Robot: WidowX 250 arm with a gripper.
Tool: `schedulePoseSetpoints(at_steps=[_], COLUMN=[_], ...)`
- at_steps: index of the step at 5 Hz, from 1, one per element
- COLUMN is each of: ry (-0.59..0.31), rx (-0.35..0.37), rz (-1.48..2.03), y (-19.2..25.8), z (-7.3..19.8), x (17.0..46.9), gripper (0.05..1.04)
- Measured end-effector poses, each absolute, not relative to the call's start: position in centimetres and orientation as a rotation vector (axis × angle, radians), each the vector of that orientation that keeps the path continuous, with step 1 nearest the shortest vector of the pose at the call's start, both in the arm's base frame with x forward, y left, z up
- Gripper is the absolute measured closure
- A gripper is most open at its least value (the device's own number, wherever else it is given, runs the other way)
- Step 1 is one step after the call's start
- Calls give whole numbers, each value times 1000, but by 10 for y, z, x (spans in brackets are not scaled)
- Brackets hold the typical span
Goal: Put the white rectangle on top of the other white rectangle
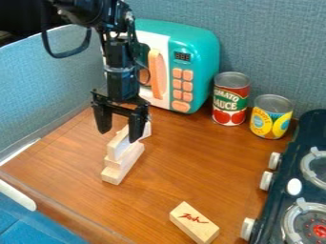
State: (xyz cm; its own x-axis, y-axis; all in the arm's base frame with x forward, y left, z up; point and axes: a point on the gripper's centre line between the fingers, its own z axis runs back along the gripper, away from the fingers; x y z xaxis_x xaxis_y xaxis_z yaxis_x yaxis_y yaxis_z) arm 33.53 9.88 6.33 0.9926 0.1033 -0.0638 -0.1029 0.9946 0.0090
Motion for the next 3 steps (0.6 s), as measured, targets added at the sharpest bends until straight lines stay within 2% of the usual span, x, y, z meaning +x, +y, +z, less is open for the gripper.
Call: schedulePoseSetpoints(at_steps=[1,2,3], ry=[-10,-140,-169], rx=[3,-27,-15], rz=[52,-66,-107], y=[89,71,69], z=[81,109,119], x=[324,310,303], gripper=[83,83,83])
